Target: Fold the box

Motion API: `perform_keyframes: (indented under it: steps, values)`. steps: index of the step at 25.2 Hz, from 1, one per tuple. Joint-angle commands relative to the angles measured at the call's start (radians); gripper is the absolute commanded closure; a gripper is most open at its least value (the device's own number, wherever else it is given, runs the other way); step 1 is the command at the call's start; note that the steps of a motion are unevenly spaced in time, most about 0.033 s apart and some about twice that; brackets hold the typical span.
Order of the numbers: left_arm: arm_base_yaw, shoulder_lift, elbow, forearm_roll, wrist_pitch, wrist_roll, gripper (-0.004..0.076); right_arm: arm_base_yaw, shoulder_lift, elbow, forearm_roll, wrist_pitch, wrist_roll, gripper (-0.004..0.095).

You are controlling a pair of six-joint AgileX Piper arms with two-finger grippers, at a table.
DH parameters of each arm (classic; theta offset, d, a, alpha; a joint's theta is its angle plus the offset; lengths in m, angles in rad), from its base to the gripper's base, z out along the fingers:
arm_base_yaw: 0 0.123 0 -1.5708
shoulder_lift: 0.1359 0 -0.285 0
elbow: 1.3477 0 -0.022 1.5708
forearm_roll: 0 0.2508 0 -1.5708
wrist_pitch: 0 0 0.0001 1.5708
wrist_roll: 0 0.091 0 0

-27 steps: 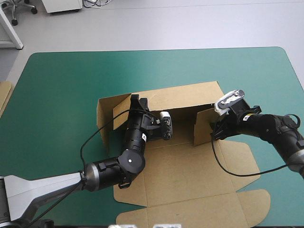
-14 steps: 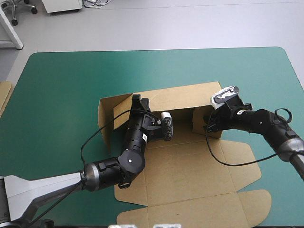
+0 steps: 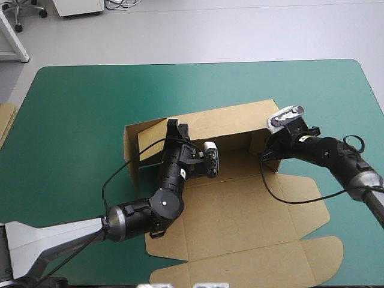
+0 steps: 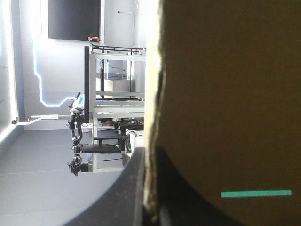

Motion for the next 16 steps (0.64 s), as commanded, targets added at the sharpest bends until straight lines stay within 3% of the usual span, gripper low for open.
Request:
perform_keyframes:
  steps: [1,5,12,16]
  values:
    - [-0.008,-0.034,-0.028,0.109,0.043,-0.032,0.0732,-0.003,-0.019,-0.022,0.070,-0.015,0.036,0.0927]
    - [-0.008,-0.036,-0.039,0.121,0.048,-0.106,0.0659,-0.003,-0.019,-0.022,0.070,-0.036,0.116,0.0927]
    - [-0.031,-0.036,-0.039,0.121,0.124,-0.106,0.0395,-0.003,-0.017,-0.022,0.070,-0.085,0.162,0.0928]
    - [-0.090,-0.036,-0.039,0.115,0.217,-0.059,0.0353,-0.003,-0.015,-0.022,0.070,-0.096,0.165,0.0928]
